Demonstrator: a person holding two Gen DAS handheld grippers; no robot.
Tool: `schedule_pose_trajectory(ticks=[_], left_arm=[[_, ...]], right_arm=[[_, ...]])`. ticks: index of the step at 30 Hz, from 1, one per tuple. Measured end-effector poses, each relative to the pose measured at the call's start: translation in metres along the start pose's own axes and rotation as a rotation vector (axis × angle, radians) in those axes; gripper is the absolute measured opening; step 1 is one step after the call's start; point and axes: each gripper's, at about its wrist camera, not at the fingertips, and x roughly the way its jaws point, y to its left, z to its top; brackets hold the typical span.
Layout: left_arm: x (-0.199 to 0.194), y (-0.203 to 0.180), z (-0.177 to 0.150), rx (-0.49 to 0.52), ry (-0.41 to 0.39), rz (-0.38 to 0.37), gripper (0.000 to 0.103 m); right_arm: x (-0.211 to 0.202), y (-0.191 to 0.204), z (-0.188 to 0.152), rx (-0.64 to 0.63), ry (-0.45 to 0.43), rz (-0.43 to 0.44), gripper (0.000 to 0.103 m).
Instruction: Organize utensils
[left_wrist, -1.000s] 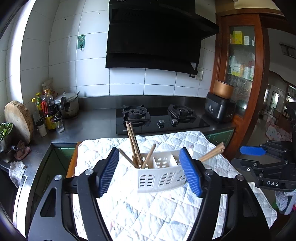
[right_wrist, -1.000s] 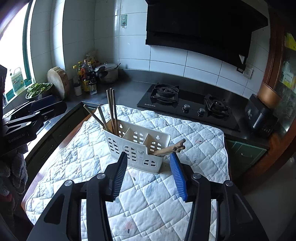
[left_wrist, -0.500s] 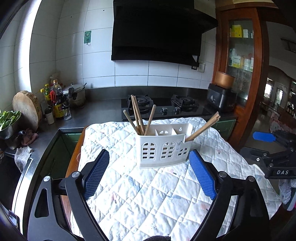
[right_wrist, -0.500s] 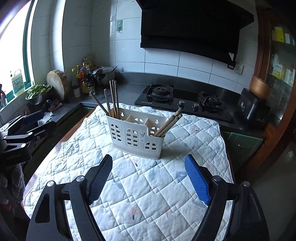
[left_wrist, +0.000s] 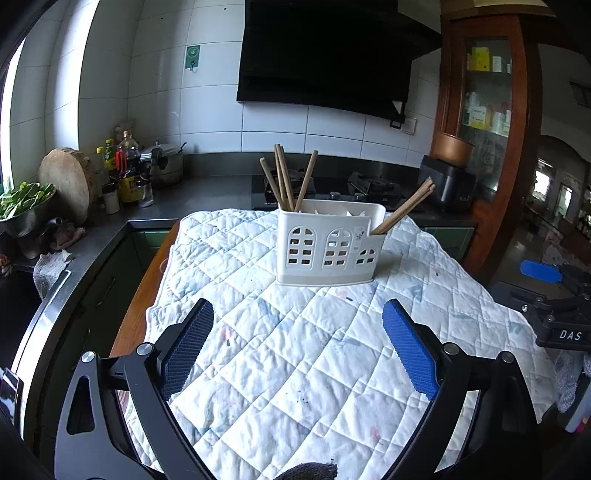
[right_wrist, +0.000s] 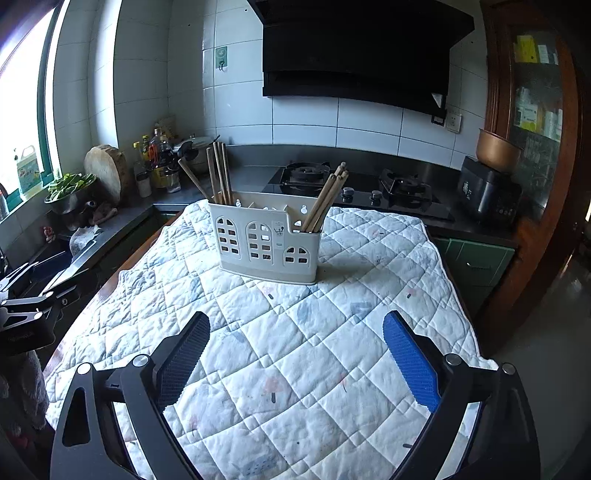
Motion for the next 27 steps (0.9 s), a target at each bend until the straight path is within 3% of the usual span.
schedule_pose_trajectory(ticks=[9, 27], left_arm=[[-0.004, 0.009, -0.026, -0.041, 0.025, 0.013, 0.092], [-0.017, 0.002, -0.043, -0.004, 0.016, 0.001, 0.092]], right_arm=[[-0.009, 0.016, -0.028, -0.026, -0.027, -0.031, 0.094], [-0.002, 0.010, -0.057, 0.048, -0.007, -0.066, 0.096]])
